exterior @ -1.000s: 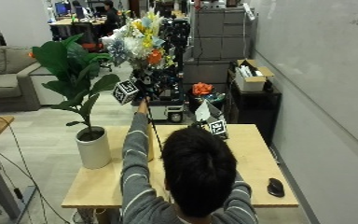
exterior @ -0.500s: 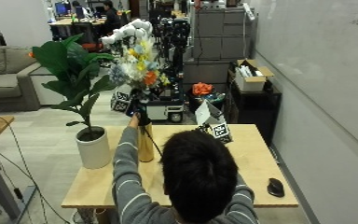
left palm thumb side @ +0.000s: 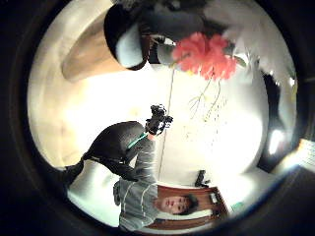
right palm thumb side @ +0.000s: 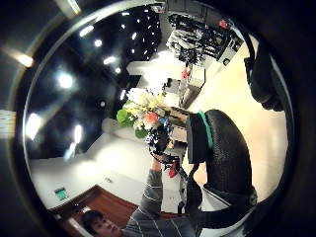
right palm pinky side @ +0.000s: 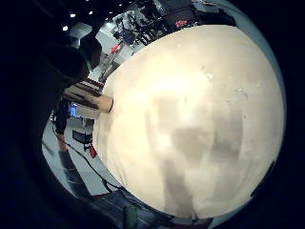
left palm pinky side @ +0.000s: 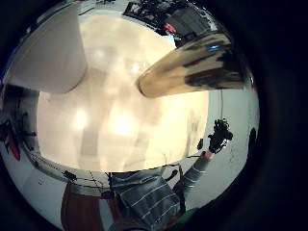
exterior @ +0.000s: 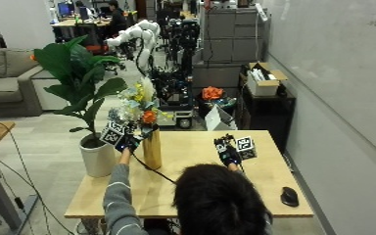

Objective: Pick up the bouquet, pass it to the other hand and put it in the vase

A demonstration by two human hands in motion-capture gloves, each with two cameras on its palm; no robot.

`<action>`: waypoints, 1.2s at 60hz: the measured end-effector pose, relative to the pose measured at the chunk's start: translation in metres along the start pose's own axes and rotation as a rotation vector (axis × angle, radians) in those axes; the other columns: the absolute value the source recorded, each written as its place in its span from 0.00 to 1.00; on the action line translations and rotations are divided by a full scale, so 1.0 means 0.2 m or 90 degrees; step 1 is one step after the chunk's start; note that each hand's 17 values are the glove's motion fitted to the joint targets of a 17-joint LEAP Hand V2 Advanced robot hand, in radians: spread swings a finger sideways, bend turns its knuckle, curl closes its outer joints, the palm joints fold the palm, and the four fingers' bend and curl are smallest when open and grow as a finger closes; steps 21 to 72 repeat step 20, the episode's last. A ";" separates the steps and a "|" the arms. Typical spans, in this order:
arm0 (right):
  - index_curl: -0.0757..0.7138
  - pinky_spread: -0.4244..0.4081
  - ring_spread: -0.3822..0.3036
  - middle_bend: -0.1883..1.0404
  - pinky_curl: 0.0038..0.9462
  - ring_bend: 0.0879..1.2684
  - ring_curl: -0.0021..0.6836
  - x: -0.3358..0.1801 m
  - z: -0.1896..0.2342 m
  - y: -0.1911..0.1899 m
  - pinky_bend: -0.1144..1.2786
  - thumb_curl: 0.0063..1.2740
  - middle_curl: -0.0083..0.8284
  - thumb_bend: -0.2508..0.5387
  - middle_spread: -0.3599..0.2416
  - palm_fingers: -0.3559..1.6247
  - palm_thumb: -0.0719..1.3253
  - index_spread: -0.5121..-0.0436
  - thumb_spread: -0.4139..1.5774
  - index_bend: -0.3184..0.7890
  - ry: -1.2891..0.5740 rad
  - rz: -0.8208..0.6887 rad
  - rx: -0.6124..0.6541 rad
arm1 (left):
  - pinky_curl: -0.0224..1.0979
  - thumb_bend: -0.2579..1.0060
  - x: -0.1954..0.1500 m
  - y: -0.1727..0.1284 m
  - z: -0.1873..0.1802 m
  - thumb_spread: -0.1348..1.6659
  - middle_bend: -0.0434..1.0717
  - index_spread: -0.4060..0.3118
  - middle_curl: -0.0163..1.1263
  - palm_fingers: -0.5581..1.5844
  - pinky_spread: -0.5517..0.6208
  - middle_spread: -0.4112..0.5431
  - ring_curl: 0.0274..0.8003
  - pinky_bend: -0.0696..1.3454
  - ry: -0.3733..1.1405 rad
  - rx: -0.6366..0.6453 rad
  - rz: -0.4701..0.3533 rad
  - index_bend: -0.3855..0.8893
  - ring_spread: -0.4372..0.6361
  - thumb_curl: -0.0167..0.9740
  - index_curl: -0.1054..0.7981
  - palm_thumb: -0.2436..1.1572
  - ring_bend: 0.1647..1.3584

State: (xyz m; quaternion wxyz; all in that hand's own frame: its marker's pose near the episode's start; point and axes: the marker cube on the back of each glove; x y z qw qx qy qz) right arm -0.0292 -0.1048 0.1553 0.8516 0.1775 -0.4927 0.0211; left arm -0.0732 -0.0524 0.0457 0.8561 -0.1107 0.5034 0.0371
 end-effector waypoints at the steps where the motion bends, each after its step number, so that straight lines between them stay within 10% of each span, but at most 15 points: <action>1: 0.63 0.57 0.39 0.41 0.29 0.27 0.64 0.01 -0.01 0.01 0.19 0.29 0.59 0.30 0.52 0.72 0.53 0.74 0.86 0.44 0.008 0.017 0.003 | 0.28 0.18 0.00 0.03 0.01 0.52 0.16 0.75 0.19 0.11 0.92 0.93 0.28 0.27 0.007 -0.009 -0.010 0.33 0.91 0.38 0.22 0.39 0.22; 10: 0.63 0.57 0.38 0.41 0.28 0.27 0.64 -0.06 -0.03 0.03 0.19 0.28 0.59 0.30 0.52 0.72 0.53 0.74 0.86 0.44 -0.063 -0.113 -0.007 | 0.28 0.18 -0.15 -0.09 0.00 0.52 0.17 0.76 0.18 0.13 0.93 0.94 0.28 0.26 -0.034 0.162 -0.045 0.34 0.93 0.37 0.18 0.39 0.22; 20: 0.63 0.57 0.38 0.41 0.28 0.27 0.64 -0.01 0.01 0.08 0.19 0.28 0.59 0.30 0.52 0.72 0.53 0.74 0.86 0.43 -0.033 -0.017 -0.016 | 0.28 0.18 -0.41 -0.25 -0.06 0.52 0.18 0.76 0.17 0.15 0.92 0.94 0.28 0.25 -0.129 0.339 -0.190 0.34 0.94 0.37 0.16 0.39 0.23; 72: 0.63 0.57 0.38 0.41 0.28 0.27 0.64 -0.01 0.01 0.08 0.19 0.28 0.59 0.30 0.52 0.72 0.53 0.74 0.86 0.43 -0.033 -0.017 -0.016 | 0.28 0.18 -0.41 -0.25 -0.06 0.52 0.18 0.76 0.17 0.15 0.92 0.94 0.28 0.25 -0.129 0.339 -0.190 0.34 0.94 0.37 0.16 0.39 0.23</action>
